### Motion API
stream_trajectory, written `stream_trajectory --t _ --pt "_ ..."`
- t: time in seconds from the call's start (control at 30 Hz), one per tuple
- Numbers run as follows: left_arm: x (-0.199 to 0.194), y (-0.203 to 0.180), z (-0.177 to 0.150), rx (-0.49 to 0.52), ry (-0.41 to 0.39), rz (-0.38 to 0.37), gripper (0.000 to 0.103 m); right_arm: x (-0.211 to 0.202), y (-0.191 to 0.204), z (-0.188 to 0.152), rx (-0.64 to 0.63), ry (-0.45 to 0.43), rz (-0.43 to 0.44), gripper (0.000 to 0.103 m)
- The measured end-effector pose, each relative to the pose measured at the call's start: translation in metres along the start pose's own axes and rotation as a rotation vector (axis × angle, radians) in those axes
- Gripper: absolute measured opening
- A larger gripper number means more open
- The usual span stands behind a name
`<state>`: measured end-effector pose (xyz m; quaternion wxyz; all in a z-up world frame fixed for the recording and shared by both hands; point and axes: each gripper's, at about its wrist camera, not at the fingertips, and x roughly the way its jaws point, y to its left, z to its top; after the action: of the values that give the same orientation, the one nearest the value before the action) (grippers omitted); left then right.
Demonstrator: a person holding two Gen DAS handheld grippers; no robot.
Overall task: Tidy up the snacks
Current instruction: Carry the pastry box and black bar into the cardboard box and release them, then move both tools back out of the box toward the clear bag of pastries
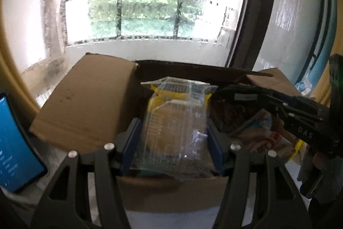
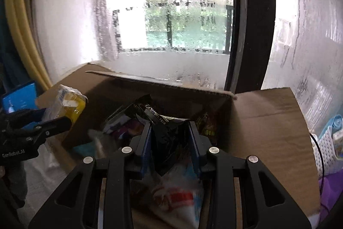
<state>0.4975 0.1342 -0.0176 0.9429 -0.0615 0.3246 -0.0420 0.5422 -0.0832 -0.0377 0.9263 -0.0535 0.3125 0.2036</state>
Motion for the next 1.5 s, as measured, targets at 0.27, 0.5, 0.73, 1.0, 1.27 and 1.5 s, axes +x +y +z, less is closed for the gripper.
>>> stream_trajectory --t 0.27,0.5,0.73,1.0,1.27,1.5 --pt "0.009 0.007 0.014 -0.021 0.001 -0.013 0.079 0.006 0.003 0.003 0.008 -0.015 -0.060 0.057" --pt "-0.034 0.005 -0.001 -0.025 -0.056 -0.005 0.084 -0.027 0.009 -0.018 0.015 -0.014 -0.022 0.058" --pt "-0.095 -0.011 -0.033 0.006 -0.117 0.005 0.084 -0.080 0.025 -0.043 -0.002 -0.023 0.019 0.059" --pt "-0.148 -0.030 -0.073 0.032 -0.159 0.011 0.084 -0.123 0.042 -0.082 0.002 -0.003 0.066 0.061" --pt "-0.179 -0.033 -0.117 0.032 -0.151 0.001 0.084 -0.147 0.054 -0.117 0.020 0.026 0.091 0.064" --pt "-0.191 -0.031 -0.159 0.024 -0.124 0.023 0.084 -0.152 0.066 -0.146 0.040 0.070 0.127 0.074"
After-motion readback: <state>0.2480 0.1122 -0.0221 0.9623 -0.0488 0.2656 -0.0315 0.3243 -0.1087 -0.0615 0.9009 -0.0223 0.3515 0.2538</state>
